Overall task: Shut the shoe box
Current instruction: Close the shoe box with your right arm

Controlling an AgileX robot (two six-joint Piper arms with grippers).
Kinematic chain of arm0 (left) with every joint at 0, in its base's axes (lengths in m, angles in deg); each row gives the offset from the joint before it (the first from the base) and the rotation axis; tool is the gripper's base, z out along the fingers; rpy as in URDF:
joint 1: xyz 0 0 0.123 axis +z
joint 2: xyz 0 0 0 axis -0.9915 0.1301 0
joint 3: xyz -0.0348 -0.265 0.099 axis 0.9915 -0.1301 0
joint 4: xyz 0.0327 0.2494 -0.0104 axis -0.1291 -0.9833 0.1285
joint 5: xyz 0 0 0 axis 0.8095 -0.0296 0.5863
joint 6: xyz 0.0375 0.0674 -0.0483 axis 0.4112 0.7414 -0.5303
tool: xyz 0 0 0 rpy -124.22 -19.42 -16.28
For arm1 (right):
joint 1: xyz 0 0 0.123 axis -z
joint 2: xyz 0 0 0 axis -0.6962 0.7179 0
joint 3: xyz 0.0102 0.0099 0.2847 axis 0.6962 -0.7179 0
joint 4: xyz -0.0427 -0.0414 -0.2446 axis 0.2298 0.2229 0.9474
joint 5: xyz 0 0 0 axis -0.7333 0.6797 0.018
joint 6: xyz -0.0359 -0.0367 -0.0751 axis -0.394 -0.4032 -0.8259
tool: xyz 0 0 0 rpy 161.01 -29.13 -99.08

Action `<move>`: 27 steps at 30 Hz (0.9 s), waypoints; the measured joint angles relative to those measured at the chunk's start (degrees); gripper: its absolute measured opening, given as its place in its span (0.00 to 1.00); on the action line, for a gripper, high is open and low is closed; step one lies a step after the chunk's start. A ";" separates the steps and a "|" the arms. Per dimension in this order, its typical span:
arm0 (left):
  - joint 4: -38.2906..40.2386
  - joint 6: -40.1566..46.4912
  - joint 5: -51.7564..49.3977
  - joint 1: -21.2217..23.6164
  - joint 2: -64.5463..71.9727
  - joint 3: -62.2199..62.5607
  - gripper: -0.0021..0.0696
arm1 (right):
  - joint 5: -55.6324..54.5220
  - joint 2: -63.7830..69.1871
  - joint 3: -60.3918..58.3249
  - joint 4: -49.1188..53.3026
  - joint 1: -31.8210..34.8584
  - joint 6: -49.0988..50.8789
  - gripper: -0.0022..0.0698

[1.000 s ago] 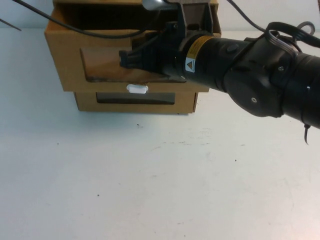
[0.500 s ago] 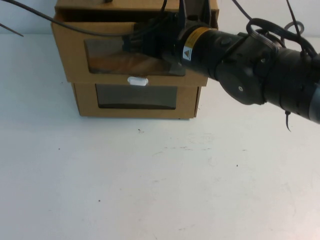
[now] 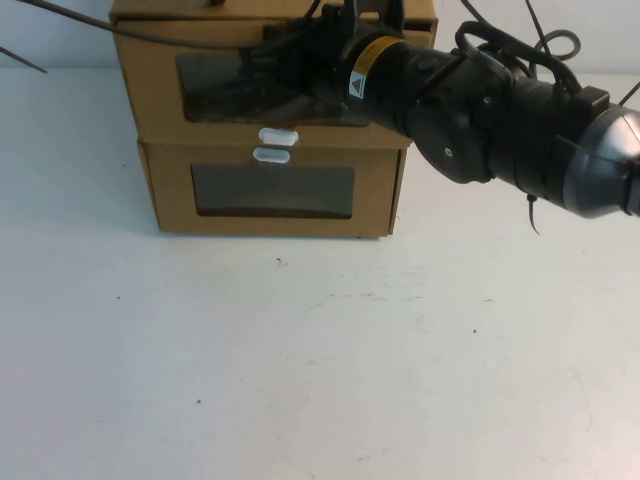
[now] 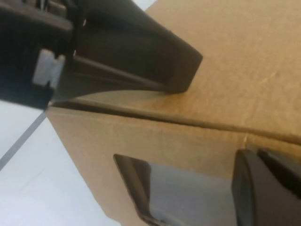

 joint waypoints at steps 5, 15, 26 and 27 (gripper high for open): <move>0.00 0.00 0.00 0.00 0.00 0.00 0.02 | -0.39 0.35 0.09 0.00 0.26 0.00 0.01; 0.00 0.00 0.27 0.00 0.00 0.00 0.02 | -5.62 3.40 0.25 0.00 2.62 1.40 0.01; -1.59 0.00 0.96 0.00 -1.62 0.00 0.02 | 10.75 -3.64 0.25 3.74 -0.46 3.72 0.01; -2.23 0.00 1.40 0.00 -1.93 0.00 0.02 | 12.60 -5.27 0.25 3.89 -1.34 3.28 0.01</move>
